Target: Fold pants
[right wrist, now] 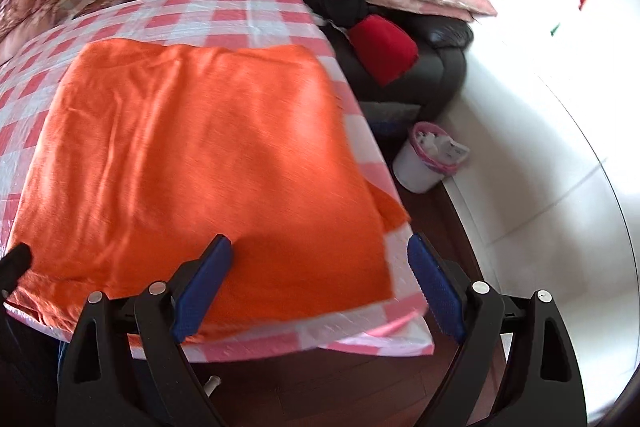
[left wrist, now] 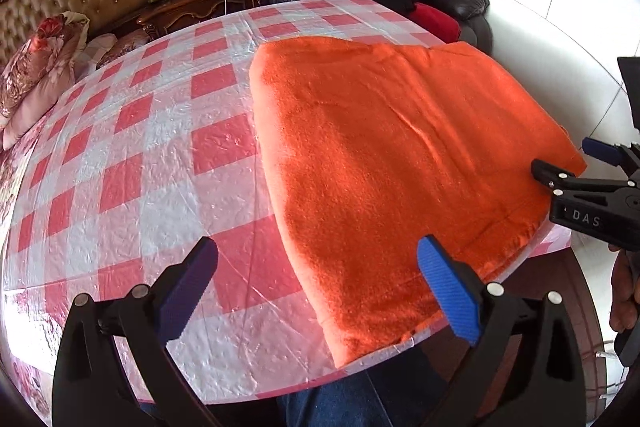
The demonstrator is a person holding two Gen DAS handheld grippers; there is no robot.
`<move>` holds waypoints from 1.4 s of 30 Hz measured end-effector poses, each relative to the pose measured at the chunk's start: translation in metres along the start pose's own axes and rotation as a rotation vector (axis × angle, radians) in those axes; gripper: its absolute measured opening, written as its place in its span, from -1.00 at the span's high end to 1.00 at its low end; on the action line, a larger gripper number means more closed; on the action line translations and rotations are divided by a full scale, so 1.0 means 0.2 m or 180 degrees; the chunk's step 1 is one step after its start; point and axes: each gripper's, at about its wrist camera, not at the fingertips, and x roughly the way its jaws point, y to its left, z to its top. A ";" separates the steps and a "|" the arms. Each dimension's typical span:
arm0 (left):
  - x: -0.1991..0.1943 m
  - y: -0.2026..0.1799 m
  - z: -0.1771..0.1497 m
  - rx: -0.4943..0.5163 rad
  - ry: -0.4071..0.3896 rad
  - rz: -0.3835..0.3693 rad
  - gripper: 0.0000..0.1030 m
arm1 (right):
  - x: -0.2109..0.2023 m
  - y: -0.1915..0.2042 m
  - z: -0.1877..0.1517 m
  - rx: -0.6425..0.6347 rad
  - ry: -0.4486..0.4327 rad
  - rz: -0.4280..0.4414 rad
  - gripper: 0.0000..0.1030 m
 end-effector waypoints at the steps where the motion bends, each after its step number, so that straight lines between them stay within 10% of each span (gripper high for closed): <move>1: -0.02 0.00 0.00 -0.0005 -0.0027 0.0002 -0.89 | 0.00 -0.02 -0.01 0.0020 0.0018 -0.0016 -0.66; 23: -0.54 -0.11 -0.08 0.0032 -0.0565 -0.0452 -0.89 | -0.59 -0.11 -0.13 0.0273 -0.0393 -0.0235 -0.66; 42: -0.52 -0.12 -0.09 0.0050 -0.0543 -0.0453 -0.96 | -0.55 -0.10 -0.15 0.0285 -0.0328 -0.0266 -0.66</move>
